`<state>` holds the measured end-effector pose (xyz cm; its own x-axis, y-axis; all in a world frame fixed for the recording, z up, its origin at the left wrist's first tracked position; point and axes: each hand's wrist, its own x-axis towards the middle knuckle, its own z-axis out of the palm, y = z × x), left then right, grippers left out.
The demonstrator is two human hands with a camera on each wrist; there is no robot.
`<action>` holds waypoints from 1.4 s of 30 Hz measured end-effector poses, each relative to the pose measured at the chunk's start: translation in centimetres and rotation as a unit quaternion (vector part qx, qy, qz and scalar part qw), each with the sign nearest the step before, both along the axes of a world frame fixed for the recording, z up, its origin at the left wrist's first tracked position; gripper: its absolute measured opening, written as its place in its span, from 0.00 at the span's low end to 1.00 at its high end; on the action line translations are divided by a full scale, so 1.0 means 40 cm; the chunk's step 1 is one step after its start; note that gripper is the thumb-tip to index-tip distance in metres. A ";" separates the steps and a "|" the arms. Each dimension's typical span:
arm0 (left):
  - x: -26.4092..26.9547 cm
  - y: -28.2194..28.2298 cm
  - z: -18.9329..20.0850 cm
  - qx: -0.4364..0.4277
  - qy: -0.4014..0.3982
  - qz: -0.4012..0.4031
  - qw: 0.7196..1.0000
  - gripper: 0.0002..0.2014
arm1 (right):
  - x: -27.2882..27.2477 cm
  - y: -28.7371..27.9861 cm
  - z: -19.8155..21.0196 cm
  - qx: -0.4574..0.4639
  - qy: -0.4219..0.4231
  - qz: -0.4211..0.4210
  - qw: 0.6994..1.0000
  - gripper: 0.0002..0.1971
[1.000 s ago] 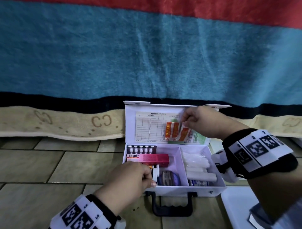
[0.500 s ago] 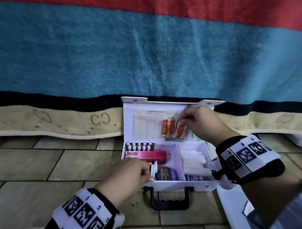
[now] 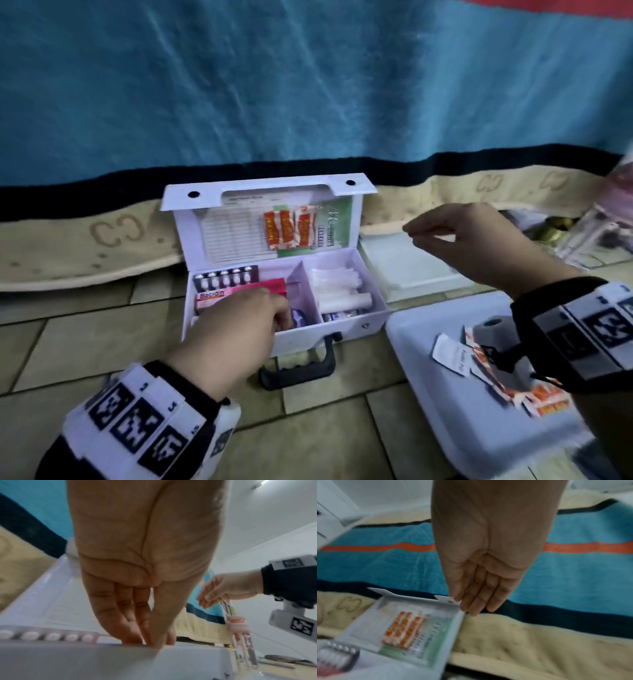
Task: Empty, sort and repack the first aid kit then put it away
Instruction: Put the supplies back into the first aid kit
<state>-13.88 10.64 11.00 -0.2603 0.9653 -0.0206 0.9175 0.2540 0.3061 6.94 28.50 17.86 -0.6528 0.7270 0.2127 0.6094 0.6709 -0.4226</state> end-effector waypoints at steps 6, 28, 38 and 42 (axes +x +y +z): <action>0.047 0.064 -0.006 -0.005 0.013 -0.003 1.000 0.09 | 0.254 0.033 -0.131 -0.048 -0.314 -0.140 0.938 0.13; 0.043 0.076 0.010 -0.046 -0.021 0.041 0.998 0.05 | 0.286 0.022 -0.245 -0.083 -0.335 -0.180 0.921 0.13; 0.041 0.073 0.003 -0.030 -0.030 0.038 0.998 0.10 | 0.292 0.039 -0.136 -0.091 -0.292 -0.168 0.937 0.14; 0.039 0.074 0.003 -0.034 -0.055 0.039 0.997 0.10 | 0.214 0.013 -0.067 -0.135 -0.160 -0.051 0.976 0.12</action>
<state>-12.33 13.61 11.10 -0.3278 0.9373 -0.1181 0.8555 0.3475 0.3838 15.48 29.03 15.18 -0.5762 0.7925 -0.1997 0.7969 0.4906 -0.3525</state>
